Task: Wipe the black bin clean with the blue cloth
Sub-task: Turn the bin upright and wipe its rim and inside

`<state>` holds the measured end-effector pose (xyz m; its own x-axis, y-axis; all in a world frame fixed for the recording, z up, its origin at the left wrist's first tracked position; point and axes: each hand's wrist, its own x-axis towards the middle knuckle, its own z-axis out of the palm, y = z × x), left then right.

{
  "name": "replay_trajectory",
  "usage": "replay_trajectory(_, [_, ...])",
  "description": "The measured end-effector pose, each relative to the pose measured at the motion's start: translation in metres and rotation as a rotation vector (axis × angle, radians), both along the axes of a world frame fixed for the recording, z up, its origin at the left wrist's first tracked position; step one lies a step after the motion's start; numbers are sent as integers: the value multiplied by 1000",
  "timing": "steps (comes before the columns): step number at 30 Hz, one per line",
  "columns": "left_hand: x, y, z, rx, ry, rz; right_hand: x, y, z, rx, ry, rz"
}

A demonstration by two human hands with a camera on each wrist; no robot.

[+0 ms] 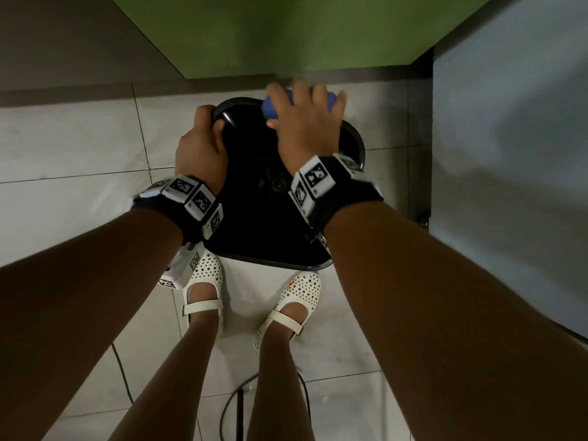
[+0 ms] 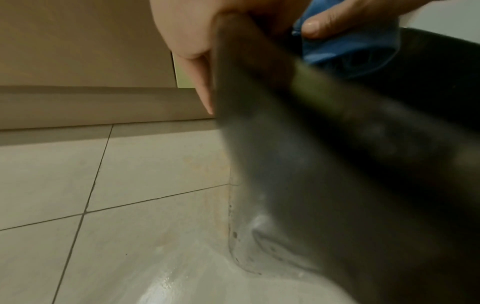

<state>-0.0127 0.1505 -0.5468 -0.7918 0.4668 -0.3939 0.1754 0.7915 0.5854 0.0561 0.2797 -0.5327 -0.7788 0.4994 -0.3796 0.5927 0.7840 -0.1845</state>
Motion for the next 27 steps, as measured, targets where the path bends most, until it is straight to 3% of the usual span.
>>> replay_trajectory(5, [2, 2, 0, 20, -9, 15, 42, 13, 3, -7, -125, -395])
replay_trajectory(13, [3, 5, -3, 5, -4, 79, 66, 0, 8, -286, 63, -1000])
replay_trajectory(24, [3, 4, -6, 23, 12, 60, 115, -75, 18, -399, -25, -1263])
replay_trajectory(27, [4, 1, -5, 14, 2, 78, 115, -72, 17, -383, -21, -1227])
